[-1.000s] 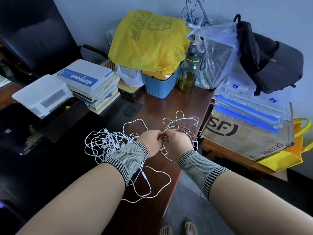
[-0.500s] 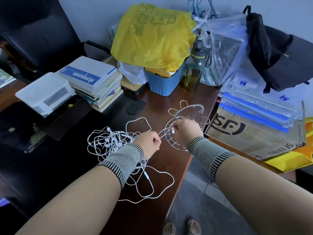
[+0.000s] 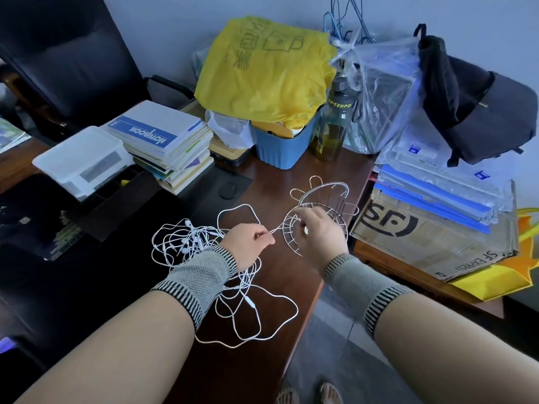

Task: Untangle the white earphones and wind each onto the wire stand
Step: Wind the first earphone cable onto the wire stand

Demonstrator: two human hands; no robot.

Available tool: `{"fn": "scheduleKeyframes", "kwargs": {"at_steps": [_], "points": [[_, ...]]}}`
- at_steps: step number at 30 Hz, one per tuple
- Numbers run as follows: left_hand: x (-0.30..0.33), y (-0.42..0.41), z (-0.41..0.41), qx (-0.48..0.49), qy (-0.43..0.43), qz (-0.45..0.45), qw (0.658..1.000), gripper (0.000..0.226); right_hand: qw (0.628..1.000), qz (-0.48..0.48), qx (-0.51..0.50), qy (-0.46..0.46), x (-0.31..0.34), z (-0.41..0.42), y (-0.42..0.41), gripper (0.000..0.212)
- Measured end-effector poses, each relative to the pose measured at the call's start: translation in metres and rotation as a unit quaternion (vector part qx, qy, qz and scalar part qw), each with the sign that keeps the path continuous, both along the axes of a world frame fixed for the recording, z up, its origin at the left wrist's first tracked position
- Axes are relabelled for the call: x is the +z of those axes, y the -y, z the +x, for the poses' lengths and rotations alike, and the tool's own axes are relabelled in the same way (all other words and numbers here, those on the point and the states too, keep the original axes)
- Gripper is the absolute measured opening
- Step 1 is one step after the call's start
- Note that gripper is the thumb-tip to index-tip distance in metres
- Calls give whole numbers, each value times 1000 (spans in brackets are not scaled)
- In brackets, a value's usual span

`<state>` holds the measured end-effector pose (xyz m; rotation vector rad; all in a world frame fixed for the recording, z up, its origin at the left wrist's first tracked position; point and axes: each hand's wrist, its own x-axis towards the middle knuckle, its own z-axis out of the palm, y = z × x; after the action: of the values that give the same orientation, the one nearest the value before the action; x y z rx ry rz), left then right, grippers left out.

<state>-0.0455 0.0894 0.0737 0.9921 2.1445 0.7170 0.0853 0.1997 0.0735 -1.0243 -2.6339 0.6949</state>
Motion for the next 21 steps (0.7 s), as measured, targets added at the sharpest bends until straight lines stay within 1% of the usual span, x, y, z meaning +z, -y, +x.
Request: {"fn": "scheduleKeyframes", "kwargs": {"at_steps": [2, 3, 5, 9, 11, 14, 17, 19, 21], "points": [[1, -3, 6, -20, -32, -8, 999, 25, 996, -7, 73, 43, 3, 1, 20, 40], [2, -4, 8, -29, -43, -12, 999, 27, 994, -12, 89, 67, 2, 2, 28, 38], [5, -2, 10, -37, -44, -15, 998, 30, 993, -14, 68, 92, -1, 3, 31, 31], [14, 16, -2, -9, 25, -20, 999, 27, 992, -23, 4, 125, -6, 9, 21, 28], [21, 30, -14, 18, 41, -25, 999, 26, 989, -28, -30, 145, -9, 15, 13, 27], [33, 49, -31, 62, 61, -18, 996, 26, 987, -27, -64, 143, -11, 26, 6, 25], [38, 55, -35, 65, 46, -3, 997, 24, 987, -41, -75, 136, -9, 29, 8, 25], [39, 53, -29, 50, 48, 7, 998, 23, 987, -40, -75, 139, -3, 27, 15, 32], [39, 44, -16, 19, 49, 14, 999, 24, 994, -24, -50, 92, 7, 24, 27, 44]]}}
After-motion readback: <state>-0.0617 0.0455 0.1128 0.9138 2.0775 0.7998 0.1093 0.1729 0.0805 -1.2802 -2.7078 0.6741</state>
